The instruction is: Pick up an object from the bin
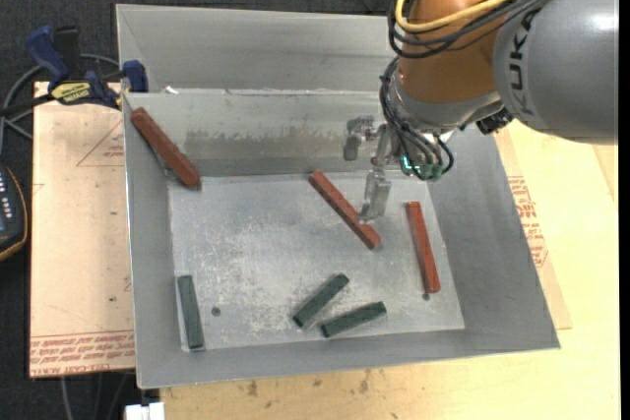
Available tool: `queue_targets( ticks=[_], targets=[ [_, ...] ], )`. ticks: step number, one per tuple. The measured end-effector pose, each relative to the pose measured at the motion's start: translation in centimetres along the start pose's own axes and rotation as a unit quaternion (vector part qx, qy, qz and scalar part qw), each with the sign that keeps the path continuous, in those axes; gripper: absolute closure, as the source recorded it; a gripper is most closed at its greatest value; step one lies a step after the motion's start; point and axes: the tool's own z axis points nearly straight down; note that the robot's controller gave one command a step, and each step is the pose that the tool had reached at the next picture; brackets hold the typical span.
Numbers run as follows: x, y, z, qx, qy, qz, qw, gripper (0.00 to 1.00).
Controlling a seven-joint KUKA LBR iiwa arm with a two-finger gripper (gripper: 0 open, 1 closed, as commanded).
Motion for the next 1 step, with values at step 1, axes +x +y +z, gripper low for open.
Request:
queue_targets(
  ticks=[1],
  targets=[
    [0.29, -2.48, 11.06, 0.0, 0.0032, 0.071, 0.9975, 0.0]
  ],
)
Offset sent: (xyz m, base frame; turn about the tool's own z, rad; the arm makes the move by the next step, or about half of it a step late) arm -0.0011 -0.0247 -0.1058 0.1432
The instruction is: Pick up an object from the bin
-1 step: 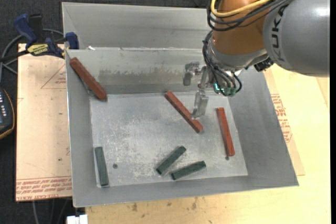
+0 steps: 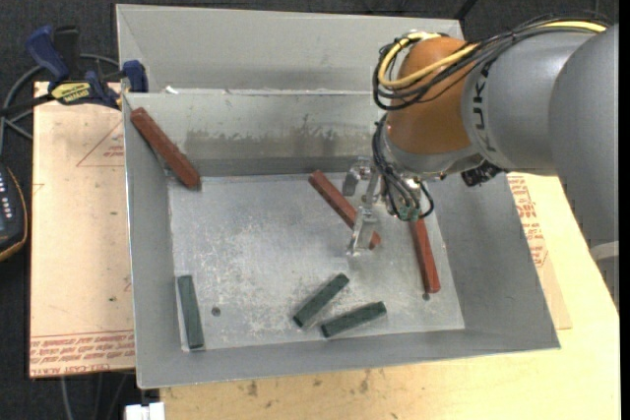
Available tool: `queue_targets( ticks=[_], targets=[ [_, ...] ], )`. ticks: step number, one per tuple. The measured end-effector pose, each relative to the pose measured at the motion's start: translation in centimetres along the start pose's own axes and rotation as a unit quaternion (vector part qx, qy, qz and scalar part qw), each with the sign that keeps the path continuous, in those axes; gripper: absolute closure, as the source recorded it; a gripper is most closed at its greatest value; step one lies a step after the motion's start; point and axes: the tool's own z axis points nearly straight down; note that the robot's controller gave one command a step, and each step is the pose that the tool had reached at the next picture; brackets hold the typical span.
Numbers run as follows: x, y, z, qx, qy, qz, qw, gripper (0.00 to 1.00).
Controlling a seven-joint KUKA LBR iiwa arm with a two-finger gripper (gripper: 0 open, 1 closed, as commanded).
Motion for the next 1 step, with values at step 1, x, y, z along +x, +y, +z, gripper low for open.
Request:
queue_targets(
  ticks=[1],
  targets=[
    [-0.11, -2.18, 2.36, -0.001, -0.0028, 0.066, 0.9978, 0.0]
  ],
)
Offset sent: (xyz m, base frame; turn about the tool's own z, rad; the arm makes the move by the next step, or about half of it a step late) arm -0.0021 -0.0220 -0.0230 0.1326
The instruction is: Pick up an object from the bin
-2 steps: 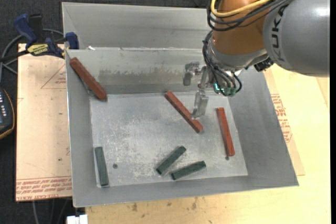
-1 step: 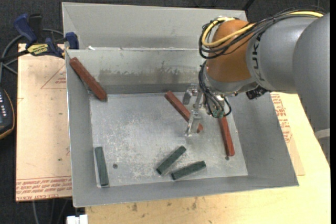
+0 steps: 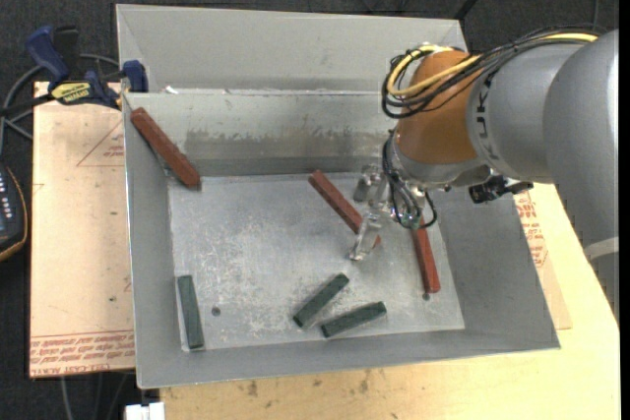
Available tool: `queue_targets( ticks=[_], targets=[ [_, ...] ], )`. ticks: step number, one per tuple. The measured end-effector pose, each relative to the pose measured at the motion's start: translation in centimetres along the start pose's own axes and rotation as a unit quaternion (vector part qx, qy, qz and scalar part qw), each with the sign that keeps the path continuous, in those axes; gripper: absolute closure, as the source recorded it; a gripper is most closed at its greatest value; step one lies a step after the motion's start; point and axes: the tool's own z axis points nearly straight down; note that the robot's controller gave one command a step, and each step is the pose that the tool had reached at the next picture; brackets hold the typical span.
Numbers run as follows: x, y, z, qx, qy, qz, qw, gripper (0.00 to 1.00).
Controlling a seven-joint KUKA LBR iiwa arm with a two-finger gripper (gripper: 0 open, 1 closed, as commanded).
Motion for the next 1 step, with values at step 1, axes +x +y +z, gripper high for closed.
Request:
queue_targets(
  ticks=[1],
  targets=[
    [-0.07, 0.07, -0.13, 0.0, -0.0013, 0.0, 1.0, 1.0]
  ],
)
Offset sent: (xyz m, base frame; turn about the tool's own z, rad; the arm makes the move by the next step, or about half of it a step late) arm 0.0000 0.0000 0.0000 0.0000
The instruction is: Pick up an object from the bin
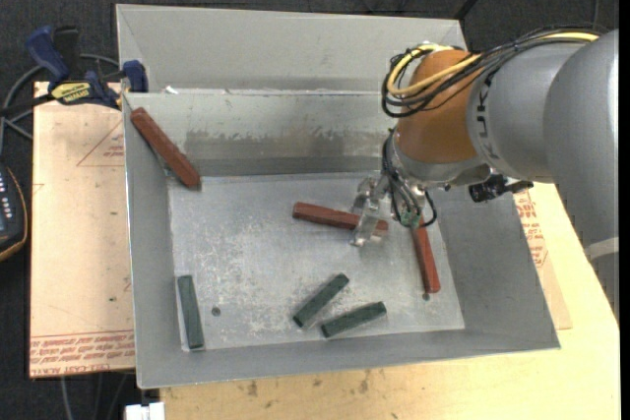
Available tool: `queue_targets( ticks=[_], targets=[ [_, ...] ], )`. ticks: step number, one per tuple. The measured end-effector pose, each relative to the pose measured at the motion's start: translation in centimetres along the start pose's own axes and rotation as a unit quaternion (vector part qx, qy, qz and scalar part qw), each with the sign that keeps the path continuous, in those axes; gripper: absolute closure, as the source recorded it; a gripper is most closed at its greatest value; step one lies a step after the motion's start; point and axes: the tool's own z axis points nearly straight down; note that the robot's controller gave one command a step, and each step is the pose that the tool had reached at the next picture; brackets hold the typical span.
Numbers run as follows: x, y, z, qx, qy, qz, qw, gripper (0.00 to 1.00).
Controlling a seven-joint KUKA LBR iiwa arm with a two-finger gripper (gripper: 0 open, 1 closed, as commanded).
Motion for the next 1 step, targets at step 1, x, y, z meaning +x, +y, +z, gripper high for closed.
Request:
queue_targets(
  ticks=[1],
  targets=[
    [0.01, -0.01, 0.04, 0.0, -0.0001, 0.0, 1.0, 0.0]
  ],
)
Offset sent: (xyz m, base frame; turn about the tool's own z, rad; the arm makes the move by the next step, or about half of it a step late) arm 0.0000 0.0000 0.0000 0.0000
